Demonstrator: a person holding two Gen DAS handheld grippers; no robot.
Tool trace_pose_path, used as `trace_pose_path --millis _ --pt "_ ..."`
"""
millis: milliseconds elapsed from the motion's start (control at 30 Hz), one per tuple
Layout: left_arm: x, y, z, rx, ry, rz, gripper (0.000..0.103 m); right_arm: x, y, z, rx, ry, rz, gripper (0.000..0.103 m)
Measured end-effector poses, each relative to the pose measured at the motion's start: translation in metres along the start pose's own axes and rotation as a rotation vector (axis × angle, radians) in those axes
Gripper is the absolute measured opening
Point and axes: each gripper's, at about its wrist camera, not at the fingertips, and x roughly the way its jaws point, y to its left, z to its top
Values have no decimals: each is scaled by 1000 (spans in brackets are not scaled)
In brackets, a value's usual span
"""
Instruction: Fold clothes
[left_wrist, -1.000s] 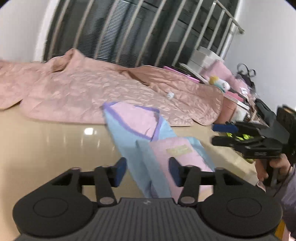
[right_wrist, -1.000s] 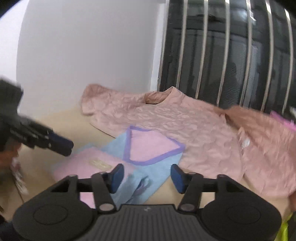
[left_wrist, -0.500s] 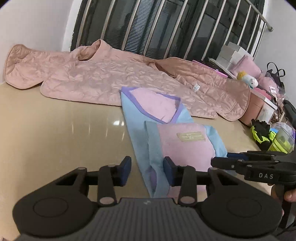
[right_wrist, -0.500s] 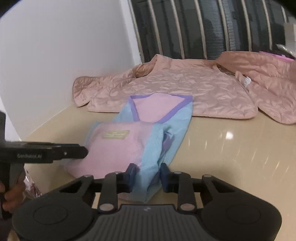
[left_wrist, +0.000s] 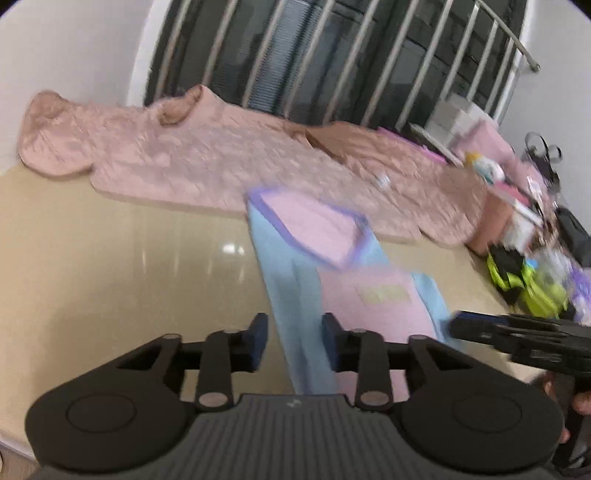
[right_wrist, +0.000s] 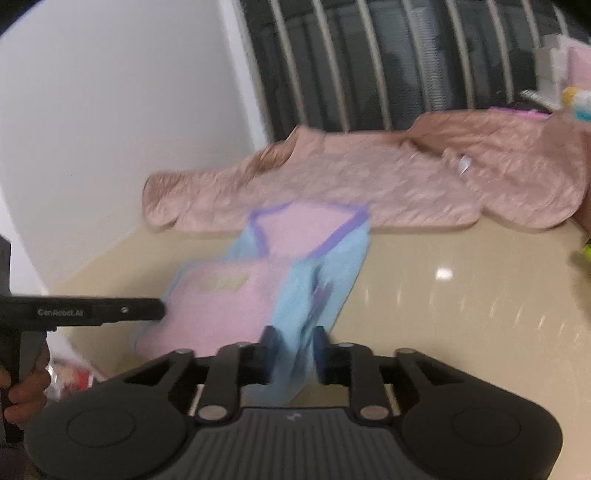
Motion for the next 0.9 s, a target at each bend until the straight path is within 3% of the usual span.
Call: trace_pose_path --millis 33,133,267,467,500,533,567,600,633,900 --pt "4 4 12 3 -5 11 43 -4 -4 8 9 -25 -11 35" --pt "36 10 55 9 14 68 44 7 -21 48 12 -51 -20 40" --pt "97 7 101 26 78 126 48 74 -53 102 24 67 -45 40" --pt "158 8 117 11 147 149 52 160 -81 136 105 198 -61 40" --pt "164 9 116 2 156 144 47 170 -82 137 105 210 -68 39" --pt "169 10 115 -7 164 139 23 177 -81 136 91 216 -87 35" --pt "171 12 115 -13 171 136 8 179 -79 135 74 217 -90 29" --pt "172 13 114 -20 175 131 2 182 -77 133 57 218 -92 10" --pt "170 14 113 -28 166 122 2 184 -74 132 40 219 -95 3" --pt "101 -1 111 18 48 28 2 121 -56 138 -19 63 -76 2"
